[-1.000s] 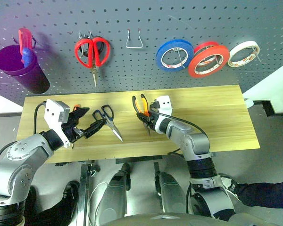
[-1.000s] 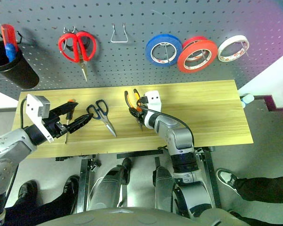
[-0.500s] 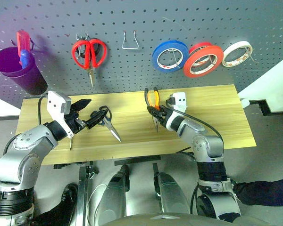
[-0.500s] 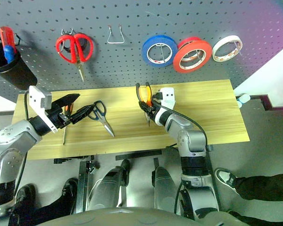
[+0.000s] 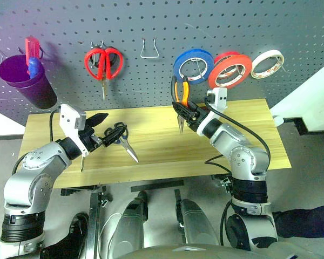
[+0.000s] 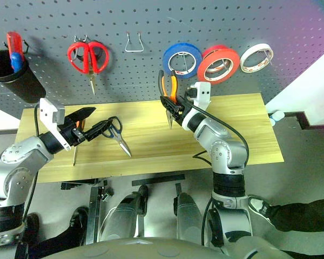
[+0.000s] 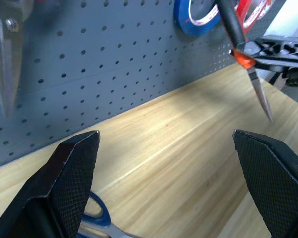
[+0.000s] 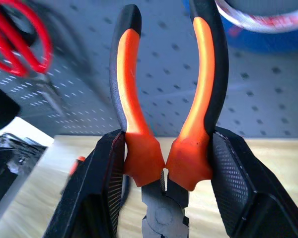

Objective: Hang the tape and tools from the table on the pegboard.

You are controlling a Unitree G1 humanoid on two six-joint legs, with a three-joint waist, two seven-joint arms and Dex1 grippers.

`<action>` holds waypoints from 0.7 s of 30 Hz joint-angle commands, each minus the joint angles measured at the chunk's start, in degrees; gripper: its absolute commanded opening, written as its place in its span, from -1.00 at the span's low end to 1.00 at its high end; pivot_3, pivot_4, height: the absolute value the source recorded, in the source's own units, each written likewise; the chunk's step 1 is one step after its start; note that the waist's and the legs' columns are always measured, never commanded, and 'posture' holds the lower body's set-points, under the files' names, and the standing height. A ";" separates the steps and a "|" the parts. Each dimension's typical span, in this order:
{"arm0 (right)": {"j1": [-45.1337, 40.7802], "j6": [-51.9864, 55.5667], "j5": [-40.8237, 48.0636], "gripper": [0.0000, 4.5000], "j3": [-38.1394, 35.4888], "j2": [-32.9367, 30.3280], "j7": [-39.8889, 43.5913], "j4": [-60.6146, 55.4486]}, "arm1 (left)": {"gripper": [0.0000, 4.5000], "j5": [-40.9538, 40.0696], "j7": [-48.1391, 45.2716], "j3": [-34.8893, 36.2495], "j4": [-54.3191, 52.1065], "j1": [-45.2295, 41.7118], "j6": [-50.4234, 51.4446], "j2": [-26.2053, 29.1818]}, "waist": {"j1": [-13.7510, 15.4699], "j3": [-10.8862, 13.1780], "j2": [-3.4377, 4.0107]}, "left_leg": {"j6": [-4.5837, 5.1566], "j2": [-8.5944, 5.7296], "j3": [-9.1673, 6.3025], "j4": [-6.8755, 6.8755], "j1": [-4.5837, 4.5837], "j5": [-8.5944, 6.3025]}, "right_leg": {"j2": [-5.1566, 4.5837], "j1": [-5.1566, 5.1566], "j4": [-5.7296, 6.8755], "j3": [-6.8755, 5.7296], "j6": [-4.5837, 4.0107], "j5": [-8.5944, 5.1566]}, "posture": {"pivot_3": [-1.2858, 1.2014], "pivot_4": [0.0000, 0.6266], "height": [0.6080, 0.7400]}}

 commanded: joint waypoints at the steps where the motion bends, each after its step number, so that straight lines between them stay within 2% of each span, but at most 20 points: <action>1: -2.28 -1.64 2.71 -0.07 -0.74 -0.09 0.58 -3.33 | 1.00 -0.52 0.36 1.00 -1.27 -1.69 -0.66 0.05 | -0.04 -0.20 0.03 | 0.00 0.00 0.01 0.01 0.00 0.00 | 0.00 0.00 0.00 0.00 0.00 0.00 | -0.03 -0.28 1.00; 8: -6.49 -3.42 3.51 -0.07 -1.39 -0.76 0.38 -1.36 | 1.00 -1.17 1.75 0.71 -2.28 -5.06 0.25 -0.55 | -0.05 -0.40 0.03 | 0.00 0.00 0.01 0.13 0.02 0.00 | 0.00 -0.04 0.23 -0.05 0.00 0.00 | -0.02 -0.33 1.00; 21: -16.77 -10.53 1.86 -0.07 0.16 -0.05 2.23 7.56 | 1.00 -0.58 2.60 1.00 -2.61 -4.27 -0.61 -1.76 | -0.01 -2.08 0.00 | -0.05 0.03 0.08 0.27 0.07 0.03 | -0.02 -0.14 0.61 -0.12 0.00 0.00 | 0.01 -0.40 1.00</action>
